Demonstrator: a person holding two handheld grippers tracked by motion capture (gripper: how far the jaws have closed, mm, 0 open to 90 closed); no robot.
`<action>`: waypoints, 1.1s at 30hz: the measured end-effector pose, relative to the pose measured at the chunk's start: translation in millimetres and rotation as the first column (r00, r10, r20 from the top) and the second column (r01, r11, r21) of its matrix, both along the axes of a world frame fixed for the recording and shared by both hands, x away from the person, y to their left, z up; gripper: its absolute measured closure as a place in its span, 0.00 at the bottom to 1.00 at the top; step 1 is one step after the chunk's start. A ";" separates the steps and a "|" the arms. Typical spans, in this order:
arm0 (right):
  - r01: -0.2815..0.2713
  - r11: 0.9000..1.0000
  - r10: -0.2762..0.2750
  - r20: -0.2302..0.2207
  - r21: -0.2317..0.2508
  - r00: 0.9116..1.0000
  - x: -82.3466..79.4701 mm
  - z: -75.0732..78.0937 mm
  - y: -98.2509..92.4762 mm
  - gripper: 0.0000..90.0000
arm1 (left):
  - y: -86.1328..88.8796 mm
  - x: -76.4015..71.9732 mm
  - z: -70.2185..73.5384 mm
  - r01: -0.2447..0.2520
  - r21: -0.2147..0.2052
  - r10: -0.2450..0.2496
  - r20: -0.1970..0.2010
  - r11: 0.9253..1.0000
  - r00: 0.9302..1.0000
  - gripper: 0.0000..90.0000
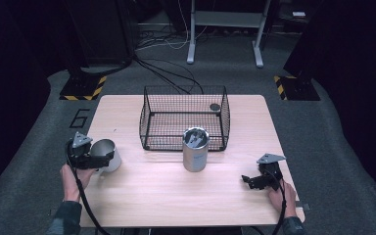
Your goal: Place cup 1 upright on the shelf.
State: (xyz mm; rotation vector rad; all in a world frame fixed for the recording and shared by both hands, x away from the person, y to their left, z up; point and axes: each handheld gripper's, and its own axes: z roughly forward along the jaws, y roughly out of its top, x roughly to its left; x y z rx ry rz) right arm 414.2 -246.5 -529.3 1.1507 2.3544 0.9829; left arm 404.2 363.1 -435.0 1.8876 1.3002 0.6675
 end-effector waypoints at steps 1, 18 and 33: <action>0.000 1.000 0.000 0.000 0.000 1.000 0.0 0.0 0.0 0.00 | -0.6 0.6 0.4 -0.003 0.001 0.003 0.003 1.000 1.000 0.00; 0.001 1.000 -0.001 0.000 0.000 1.000 0.0 0.0 0.1 0.00 | -38.6 3.1 28.7 0.095 0.026 -0.096 0.051 0.995 0.994 0.00; 0.001 1.000 -0.001 0.000 0.001 1.000 0.0 0.0 0.1 0.00 | -76.3 1.6 46.3 0.206 0.034 -0.208 0.084 0.978 0.974 0.00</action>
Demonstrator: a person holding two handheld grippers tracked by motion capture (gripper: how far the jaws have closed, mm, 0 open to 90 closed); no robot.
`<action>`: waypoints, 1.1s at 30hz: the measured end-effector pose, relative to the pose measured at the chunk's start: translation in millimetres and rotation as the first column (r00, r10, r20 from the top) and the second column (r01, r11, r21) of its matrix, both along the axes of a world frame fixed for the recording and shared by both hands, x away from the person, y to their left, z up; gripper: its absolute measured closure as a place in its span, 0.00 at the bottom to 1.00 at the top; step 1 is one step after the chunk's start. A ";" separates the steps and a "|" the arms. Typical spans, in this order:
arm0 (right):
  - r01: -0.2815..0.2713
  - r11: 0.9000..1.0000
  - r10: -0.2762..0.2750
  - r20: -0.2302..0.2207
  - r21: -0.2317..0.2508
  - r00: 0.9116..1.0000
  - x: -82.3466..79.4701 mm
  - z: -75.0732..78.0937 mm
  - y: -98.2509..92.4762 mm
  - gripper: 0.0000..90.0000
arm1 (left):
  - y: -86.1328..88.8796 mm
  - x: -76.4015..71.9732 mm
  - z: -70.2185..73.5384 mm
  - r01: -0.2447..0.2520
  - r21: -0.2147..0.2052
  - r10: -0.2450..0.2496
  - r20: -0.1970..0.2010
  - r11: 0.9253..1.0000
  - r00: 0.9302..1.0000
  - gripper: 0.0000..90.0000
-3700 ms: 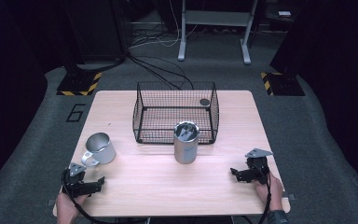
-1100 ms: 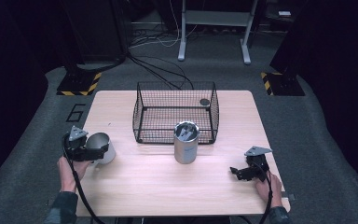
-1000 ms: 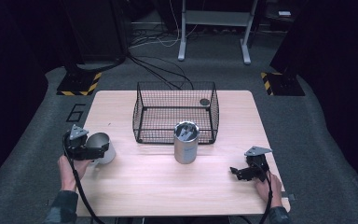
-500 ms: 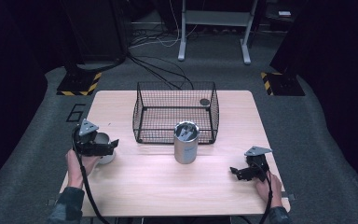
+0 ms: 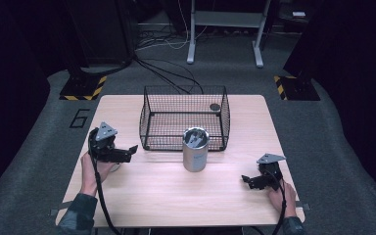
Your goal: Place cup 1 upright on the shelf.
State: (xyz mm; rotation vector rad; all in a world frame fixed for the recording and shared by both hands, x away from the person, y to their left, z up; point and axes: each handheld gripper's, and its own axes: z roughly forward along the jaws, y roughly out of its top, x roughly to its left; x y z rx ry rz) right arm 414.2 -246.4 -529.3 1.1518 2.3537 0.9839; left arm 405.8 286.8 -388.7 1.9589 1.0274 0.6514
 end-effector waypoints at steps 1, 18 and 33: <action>0.000 1.000 0.000 0.000 0.000 1.000 0.0 0.0 0.0 0.00 | -1.7 -0.3 1.3 0.008 0.002 -0.008 0.001 1.000 1.000 0.00; 0.000 1.000 0.000 0.000 0.000 1.000 0.0 0.0 0.0 0.00 | -44.5 3.1 7.8 0.120 0.029 -0.121 0.006 0.992 0.993 0.00; 0.001 1.000 -0.001 0.000 0.001 1.000 0.1 0.0 0.1 0.00 | -79.9 10.0 6.7 0.198 0.010 -0.198 0.002 0.980 0.980 0.00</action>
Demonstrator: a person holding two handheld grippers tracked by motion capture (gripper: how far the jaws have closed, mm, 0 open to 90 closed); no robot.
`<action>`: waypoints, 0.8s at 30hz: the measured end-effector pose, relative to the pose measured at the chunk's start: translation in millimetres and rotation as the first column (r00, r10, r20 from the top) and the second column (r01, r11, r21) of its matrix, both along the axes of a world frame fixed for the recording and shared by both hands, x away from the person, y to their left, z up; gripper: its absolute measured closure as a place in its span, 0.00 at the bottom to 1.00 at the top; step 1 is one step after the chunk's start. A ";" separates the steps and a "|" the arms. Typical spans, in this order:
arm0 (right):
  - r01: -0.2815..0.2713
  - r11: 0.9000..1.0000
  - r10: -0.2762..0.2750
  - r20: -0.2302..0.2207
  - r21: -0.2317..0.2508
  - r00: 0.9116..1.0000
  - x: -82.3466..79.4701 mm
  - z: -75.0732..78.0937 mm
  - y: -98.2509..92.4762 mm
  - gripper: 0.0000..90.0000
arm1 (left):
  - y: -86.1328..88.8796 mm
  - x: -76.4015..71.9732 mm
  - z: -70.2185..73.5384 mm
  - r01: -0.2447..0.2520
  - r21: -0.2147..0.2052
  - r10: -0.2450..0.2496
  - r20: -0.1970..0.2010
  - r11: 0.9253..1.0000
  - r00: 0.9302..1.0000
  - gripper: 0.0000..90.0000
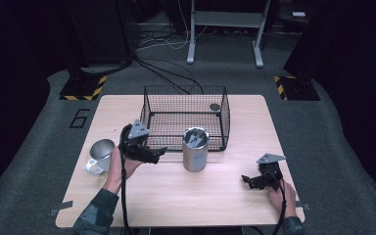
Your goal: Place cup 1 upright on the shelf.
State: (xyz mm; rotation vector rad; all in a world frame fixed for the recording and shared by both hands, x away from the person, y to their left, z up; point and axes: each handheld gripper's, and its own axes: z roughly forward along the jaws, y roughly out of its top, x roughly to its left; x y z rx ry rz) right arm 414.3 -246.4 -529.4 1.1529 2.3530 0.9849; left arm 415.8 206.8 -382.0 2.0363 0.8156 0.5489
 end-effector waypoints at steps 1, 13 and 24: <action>0.000 1.000 0.000 0.000 -0.001 1.000 0.0 0.0 0.0 0.00 | -2.4 0.3 -0.2 0.004 -0.003 -0.004 0.001 1.000 1.000 0.00; -0.002 1.000 0.002 0.000 -0.001 1.000 0.1 0.0 -0.1 0.00 | -35.5 4.8 -5.0 0.081 -0.009 -0.081 -0.004 0.997 0.997 0.00; -0.002 1.000 0.002 0.000 -0.001 1.000 0.1 0.0 -0.1 0.00 | -62.4 12.0 -12.6 0.127 -0.031 -0.128 -0.016 0.991 0.992 0.00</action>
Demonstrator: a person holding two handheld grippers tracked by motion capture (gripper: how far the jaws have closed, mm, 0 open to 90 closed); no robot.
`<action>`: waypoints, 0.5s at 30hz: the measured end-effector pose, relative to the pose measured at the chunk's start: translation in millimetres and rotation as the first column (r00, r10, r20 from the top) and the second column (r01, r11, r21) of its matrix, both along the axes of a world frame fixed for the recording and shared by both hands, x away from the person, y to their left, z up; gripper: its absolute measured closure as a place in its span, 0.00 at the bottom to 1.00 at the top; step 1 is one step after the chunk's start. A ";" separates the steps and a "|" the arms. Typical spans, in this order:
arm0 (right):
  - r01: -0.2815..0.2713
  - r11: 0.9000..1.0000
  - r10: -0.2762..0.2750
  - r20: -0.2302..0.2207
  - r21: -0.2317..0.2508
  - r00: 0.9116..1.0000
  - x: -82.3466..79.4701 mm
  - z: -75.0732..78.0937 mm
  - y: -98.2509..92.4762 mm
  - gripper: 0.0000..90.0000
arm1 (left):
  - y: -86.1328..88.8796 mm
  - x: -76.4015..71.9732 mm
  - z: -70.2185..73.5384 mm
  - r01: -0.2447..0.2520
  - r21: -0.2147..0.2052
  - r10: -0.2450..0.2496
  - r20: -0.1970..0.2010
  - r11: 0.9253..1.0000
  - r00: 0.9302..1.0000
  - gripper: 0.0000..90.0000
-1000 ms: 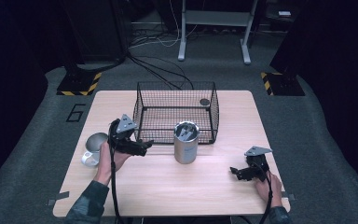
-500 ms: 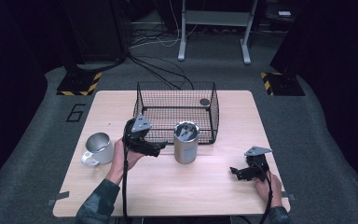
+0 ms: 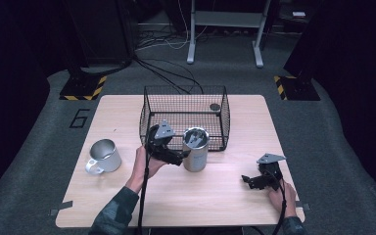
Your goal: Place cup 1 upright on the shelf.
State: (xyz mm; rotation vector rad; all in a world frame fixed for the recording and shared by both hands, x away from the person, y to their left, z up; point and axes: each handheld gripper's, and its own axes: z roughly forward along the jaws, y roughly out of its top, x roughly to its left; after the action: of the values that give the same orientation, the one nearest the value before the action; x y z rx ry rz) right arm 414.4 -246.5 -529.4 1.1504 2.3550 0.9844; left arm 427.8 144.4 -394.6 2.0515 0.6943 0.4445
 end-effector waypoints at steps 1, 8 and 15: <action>0.000 1.000 0.000 0.000 0.000 1.000 0.0 0.0 0.0 0.00 | -2.2 0.8 -0.3 0.007 0.003 -0.007 -0.006 1.000 1.000 0.00; 0.002 1.000 -0.002 -0.002 0.002 1.000 -0.2 0.0 0.2 0.00 | -12.5 6.4 -4.2 0.013 0.001 -0.013 -0.007 1.000 1.000 0.00; 0.001 1.000 -0.001 -0.002 0.001 1.000 -0.2 0.0 0.1 0.00 | -23.8 11.8 -8.8 0.023 -0.008 -0.023 -0.015 1.000 1.000 0.00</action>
State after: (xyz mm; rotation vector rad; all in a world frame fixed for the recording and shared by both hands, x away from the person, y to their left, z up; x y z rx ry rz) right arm 414.2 -246.5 -529.3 1.1539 2.3553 0.9846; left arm 439.5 120.6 -403.4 2.0551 0.6798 0.4123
